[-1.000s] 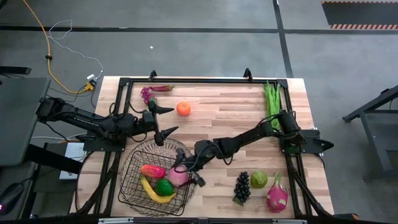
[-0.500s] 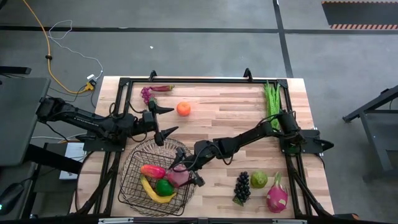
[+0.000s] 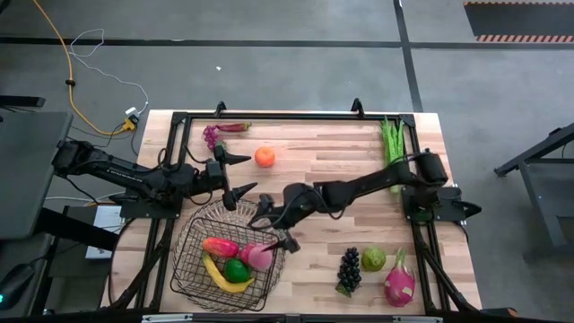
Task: Build produce basket
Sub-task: Put the orange into the black wire basket
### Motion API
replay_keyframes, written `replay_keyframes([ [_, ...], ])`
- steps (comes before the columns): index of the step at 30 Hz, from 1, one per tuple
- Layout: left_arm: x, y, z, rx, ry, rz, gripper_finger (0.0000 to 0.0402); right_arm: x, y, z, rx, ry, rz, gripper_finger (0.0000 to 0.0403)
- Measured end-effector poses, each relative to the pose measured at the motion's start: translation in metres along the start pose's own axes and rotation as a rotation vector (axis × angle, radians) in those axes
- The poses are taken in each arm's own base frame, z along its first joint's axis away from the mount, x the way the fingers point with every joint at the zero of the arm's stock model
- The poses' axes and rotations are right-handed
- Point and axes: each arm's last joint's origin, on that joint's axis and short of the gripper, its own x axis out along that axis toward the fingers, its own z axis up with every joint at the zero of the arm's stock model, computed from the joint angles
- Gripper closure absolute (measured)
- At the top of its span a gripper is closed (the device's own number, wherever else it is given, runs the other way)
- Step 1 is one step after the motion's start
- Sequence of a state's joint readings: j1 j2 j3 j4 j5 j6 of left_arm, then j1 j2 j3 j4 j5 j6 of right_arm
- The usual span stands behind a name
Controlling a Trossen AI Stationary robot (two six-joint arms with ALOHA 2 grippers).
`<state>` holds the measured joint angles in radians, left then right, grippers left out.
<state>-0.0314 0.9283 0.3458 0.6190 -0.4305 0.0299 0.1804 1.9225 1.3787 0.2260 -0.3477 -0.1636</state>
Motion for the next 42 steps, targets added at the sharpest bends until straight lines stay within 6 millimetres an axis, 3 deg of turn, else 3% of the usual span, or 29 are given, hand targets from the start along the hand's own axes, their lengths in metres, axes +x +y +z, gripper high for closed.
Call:
replay_keyframes([
  [4,0.0,0.0,-0.001,0.007,0.014,-0.001,0.0011,-0.021,-0.001,-0.005,-0.008,0.038,-0.01,0.0008],
  [8,0.0,0.0,-0.002,0.008,0.017,-0.001,0.0011,-0.057,-0.003,-0.014,0.001,-0.002,-0.07,0.0008],
  [16,0.0,0.0,-0.001,0.007,0.014,-0.001,0.0011,-0.147,0.004,-0.049,0.051,-0.21,-0.427,0.0008],
  [21,0.0,0.0,-0.001,0.006,0.013,-0.001,0.0011,-0.181,0.015,-0.065,0.075,-0.295,-0.58,0.0008],
  [27,0.0,0.0,-0.001,0.006,0.013,-0.004,0.0011,-0.194,0.02,-0.065,0.122,-0.333,-0.633,0.0008],
  [42,0.0,0.0,-0.001,-0.01,0.014,0.011,0.0011,-0.193,0.021,-0.066,0.123,-0.323,-0.629,0.0008],
])
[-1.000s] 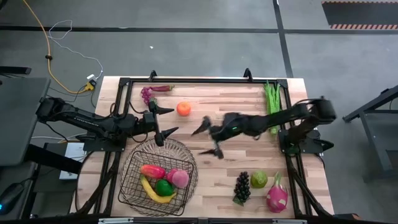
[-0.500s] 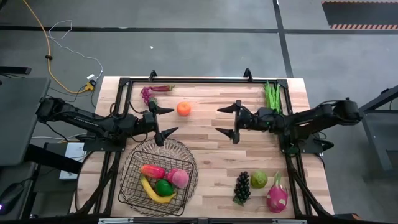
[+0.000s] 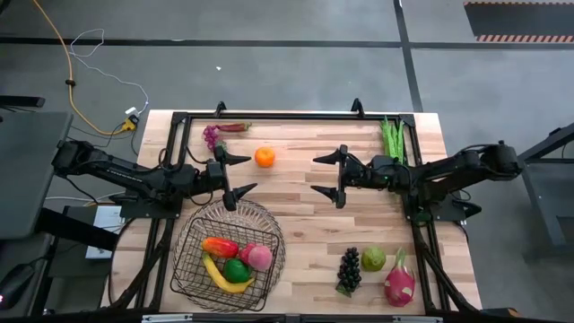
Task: Build produce basket
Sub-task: Put the orange into the black wire basket
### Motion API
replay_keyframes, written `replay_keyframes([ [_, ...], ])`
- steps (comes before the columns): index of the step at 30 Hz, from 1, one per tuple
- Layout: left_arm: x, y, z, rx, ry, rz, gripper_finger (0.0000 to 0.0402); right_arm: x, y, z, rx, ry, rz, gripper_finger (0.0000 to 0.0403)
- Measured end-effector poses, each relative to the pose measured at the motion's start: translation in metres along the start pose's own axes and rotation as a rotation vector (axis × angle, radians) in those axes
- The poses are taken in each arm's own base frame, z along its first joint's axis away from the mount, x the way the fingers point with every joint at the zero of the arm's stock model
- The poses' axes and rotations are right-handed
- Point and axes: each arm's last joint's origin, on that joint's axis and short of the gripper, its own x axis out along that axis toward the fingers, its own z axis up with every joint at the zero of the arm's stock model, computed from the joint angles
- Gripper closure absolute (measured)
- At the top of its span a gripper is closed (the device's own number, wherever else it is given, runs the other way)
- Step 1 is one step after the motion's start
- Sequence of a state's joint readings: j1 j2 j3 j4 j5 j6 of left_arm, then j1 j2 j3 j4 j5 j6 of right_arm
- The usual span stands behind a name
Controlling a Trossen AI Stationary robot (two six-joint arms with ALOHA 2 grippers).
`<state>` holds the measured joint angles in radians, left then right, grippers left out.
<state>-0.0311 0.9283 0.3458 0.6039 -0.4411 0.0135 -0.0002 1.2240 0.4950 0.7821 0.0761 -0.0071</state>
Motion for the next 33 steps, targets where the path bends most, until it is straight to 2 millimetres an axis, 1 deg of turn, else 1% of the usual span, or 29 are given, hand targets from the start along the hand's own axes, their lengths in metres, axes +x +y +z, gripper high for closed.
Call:
replay_keyframes([
  [3,0.003,0.002,0.0,-0.109,0.038,0.125,0.0011,0.0,0.0,0.0,0.0,0.0,0.0,0.0008],
  [6,0.012,0.006,-0.001,-0.115,0.178,0.223,0.0011,0.0,0.0,0.0,0.0,0.0,0.0,0.0008],
  [9,0.027,0.012,-0.001,-0.146,0.3,0.306,0.0011,0.0,0.0,0.0,0.0,0.0,0.0,0.0008],
  [11,0.036,0.017,-0.009,-0.127,0.383,0.369,0.0011,0.0,0.0,0.0,0.0,0.001,0.0,0.0008],
  [13,0.047,0.022,-0.016,-0.126,0.416,0.443,0.0011,0.0,0.0,0.0,0.0,0.001,0.0,0.0008],
  [16,0.059,0.034,-0.034,-0.159,0.477,0.519,0.0011,0.0,0.0,-0.001,-0.001,0.012,0.0,0.0008],
  [20,0.073,0.053,-0.057,-0.261,0.539,0.569,0.0011,0.0,0.0,-0.003,-0.003,0.029,0.0,0.0008],
  [24,0.081,0.067,-0.076,-0.284,0.579,0.633,0.0011,0.0,0.0,-0.003,-0.003,0.034,0.0,0.0008],
  [29,0.094,0.072,-0.086,-0.284,0.544,0.604,0.0011,0.0,0.0,-0.003,-0.003,0.034,0.0,0.0008],
  [33,0.098,0.074,-0.095,-0.286,0.55,0.611,0.0011,0.0,0.0,-0.004,-0.003,0.039,0.0,0.0008],
])
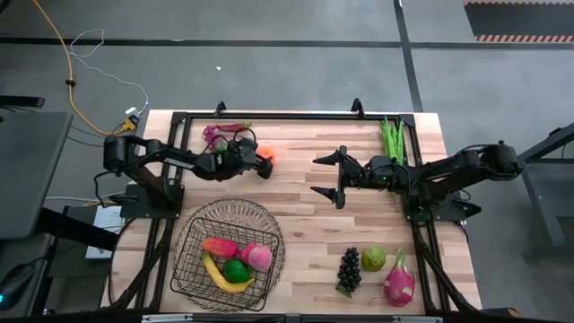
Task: Build produce basket
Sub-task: Put the orange into the black wire basket
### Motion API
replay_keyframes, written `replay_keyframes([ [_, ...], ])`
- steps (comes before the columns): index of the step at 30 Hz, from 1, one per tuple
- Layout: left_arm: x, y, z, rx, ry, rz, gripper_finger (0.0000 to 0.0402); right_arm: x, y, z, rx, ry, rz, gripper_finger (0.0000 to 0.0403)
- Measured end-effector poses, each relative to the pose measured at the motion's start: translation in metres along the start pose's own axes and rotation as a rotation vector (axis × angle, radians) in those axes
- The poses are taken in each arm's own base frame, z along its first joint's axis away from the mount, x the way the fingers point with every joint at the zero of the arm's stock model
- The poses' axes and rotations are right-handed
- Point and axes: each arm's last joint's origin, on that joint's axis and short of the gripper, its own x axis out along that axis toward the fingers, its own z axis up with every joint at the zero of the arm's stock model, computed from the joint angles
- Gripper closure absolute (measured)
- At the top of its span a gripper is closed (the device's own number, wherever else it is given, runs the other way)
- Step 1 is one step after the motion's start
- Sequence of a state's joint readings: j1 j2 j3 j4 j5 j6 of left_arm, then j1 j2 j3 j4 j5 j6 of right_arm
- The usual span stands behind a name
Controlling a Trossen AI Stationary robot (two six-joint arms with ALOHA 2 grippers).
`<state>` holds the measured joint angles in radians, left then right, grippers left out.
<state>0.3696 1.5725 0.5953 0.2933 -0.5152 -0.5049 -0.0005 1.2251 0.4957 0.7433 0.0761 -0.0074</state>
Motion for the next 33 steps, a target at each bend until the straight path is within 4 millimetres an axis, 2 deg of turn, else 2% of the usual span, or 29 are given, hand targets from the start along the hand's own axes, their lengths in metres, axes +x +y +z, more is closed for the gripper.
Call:
replay_keyframes([
  [9,0.018,0.005,-0.008,-0.029,0.034,-0.012,0.0011,0.0,0.0,0.0,0.007,0.002,0.0,0.0008],
  [20,0.043,-0.001,-0.021,0.015,0.092,-0.055,0.0011,0.0,0.0,-0.001,0.007,0.006,0.0,0.0008],
  [28,0.043,-0.005,-0.015,0.048,0.085,-0.081,0.0013,0.0,0.0,-0.001,0.007,0.013,0.0,0.0008],
  [33,0.039,-0.005,-0.012,0.075,0.085,-0.08,0.0035,0.0,0.0,-0.003,0.006,0.026,0.0,0.0008],
])
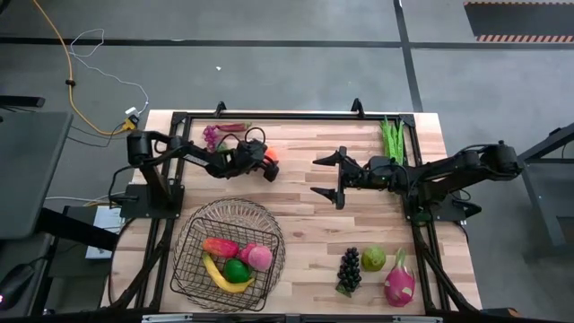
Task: Build produce basket
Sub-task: Put the orange into the black wire basket
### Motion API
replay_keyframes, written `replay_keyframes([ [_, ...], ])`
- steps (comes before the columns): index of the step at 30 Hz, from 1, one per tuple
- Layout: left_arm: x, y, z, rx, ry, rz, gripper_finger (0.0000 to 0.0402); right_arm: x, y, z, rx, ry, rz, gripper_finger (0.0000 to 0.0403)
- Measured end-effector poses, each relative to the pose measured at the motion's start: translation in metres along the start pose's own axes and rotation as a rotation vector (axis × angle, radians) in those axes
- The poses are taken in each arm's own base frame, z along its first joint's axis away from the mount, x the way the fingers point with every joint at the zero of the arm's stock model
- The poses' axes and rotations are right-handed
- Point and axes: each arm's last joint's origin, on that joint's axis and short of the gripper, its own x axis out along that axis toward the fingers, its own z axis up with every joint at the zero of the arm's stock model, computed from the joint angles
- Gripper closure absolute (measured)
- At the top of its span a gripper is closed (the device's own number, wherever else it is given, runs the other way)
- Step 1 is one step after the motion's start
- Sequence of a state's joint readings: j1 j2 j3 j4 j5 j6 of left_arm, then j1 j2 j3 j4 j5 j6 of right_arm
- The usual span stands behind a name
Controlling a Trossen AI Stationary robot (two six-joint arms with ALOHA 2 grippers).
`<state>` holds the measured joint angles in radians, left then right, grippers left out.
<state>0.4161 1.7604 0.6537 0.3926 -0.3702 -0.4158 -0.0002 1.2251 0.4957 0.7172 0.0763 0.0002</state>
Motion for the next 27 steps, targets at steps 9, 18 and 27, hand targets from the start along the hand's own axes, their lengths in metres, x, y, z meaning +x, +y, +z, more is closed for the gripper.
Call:
replay_keyframes([
  [9,-0.056,-0.005,0.03,0.04,-0.073,-0.061,0.0074,0.0,0.0,-0.002,-0.002,0.021,-0.001,0.0008],
  [18,-0.175,-0.015,0.041,0.11,-0.442,-0.441,0.0072,0.0,0.0,-0.002,-0.002,0.025,0.0,0.0008],
  [27,-0.239,-0.001,0.016,0.22,-0.676,-0.746,0.0072,0.0,0.0,-0.001,-0.001,0.01,0.0,0.0008],
])
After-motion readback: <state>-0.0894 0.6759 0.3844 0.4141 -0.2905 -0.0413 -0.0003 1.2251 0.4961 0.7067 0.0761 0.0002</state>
